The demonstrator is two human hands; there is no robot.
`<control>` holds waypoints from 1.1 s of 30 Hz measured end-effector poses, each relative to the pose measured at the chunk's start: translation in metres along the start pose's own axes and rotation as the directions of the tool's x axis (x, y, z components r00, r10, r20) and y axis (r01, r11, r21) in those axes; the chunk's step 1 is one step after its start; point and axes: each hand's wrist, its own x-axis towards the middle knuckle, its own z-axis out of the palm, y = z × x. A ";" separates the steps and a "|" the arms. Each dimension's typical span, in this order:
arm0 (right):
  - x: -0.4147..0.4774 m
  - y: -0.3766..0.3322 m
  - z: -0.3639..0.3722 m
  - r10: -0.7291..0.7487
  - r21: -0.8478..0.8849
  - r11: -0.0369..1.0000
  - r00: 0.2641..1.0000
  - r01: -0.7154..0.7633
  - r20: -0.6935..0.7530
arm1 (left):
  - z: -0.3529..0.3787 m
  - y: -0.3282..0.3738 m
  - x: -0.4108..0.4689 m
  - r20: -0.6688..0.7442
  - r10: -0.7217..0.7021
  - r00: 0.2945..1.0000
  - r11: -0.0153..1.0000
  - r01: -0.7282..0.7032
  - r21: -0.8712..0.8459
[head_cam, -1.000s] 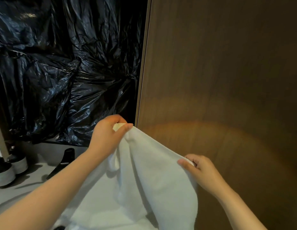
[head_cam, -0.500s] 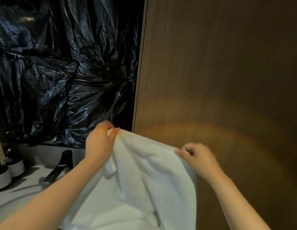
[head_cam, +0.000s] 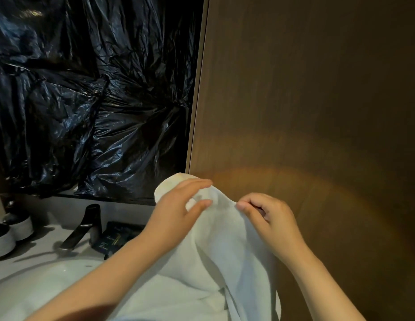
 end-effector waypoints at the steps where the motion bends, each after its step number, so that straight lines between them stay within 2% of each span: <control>1: 0.002 -0.003 -0.001 -0.031 0.002 1.000 1.000 0.031 0.003 | 0.003 0.004 0.001 0.055 -0.001 0.998 0.999 0.004 -0.043; 4: 0.005 -0.013 -0.003 -0.075 0.043 0.996 0.997 0.074 0.012 | 0.008 0.011 0.003 0.175 -0.016 0.984 0.988 0.042 -0.150; 6: 0.006 -0.016 -0.005 -0.074 0.054 0.996 0.997 0.073 0.002 | 0.009 0.014 0.003 0.205 -0.012 0.979 0.977 0.055 -0.205; 11: 0.001 -0.011 -0.005 -0.003 0.093 0.996 0.999 -0.001 0.043 | 0.010 0.015 0.000 0.128 -0.045 0.991 0.974 0.072 -0.214; 17: -0.017 0.011 -0.003 0.152 0.056 0.986 0.981 -0.160 0.120 | 0.001 0.008 0.011 0.000 -0.131 0.991 0.985 0.131 -0.108; 20: -0.031 0.025 -0.005 0.256 -0.016 0.966 0.957 -0.256 0.139 | -0.009 0.001 0.019 -0.057 -0.160 0.985 0.986 0.157 -0.050; 25: -0.036 0.035 -0.017 0.312 -0.213 0.930 0.950 -0.298 0.031 | -0.019 -0.004 0.020 0.100 -0.245 0.964 0.969 0.245 0.010; 27: -0.032 0.033 -0.023 0.277 -0.216 0.934 0.958 -0.285 -0.070 | -0.023 -0.003 0.022 0.028 -0.241 0.970 0.970 0.242 -0.014; 30: -0.021 0.031 -0.034 0.148 -0.130 0.975 0.962 -0.181 -0.227 | -0.027 0.001 0.027 -0.168 -0.166 0.972 0.985 0.153 -0.084; 31: -0.017 0.032 -0.036 0.140 -0.087 0.983 0.964 -0.163 -0.228 | -0.026 0.000 0.029 -0.213 -0.143 0.966 0.988 0.128 -0.083; 33: -0.014 0.038 -0.036 0.216 -0.075 0.971 0.970 -0.226 -0.113 | -0.019 -0.006 0.029 -0.217 -0.149 0.965 0.989 0.147 -0.022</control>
